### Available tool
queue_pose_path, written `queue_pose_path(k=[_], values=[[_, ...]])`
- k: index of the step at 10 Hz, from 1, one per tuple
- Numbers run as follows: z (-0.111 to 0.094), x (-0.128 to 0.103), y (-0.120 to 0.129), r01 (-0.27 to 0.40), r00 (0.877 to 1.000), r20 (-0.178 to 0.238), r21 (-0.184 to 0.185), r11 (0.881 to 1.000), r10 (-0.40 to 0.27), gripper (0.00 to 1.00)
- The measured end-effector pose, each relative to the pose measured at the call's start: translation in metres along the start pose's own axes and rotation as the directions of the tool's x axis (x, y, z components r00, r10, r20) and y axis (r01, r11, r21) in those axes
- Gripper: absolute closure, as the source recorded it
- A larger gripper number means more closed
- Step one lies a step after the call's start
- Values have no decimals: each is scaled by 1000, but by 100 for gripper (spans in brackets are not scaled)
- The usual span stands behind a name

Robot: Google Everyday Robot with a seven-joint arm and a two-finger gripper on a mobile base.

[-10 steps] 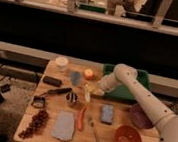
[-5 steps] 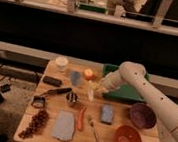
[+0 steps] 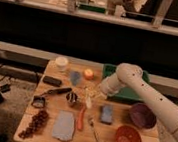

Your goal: Place banana in red bowl

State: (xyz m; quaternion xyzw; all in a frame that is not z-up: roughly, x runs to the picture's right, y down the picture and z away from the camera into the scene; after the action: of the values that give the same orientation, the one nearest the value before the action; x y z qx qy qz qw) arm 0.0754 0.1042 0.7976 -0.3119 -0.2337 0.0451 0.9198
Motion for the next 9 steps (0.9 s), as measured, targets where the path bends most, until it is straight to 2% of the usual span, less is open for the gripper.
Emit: queue_pose_path(k=[2, 9], values=[[-23, -10, 2, 7, 1000, -7, 20, 1000, -6, 100], [-24, -12, 3, 8, 1000, -8, 19, 1000, -8, 100]])
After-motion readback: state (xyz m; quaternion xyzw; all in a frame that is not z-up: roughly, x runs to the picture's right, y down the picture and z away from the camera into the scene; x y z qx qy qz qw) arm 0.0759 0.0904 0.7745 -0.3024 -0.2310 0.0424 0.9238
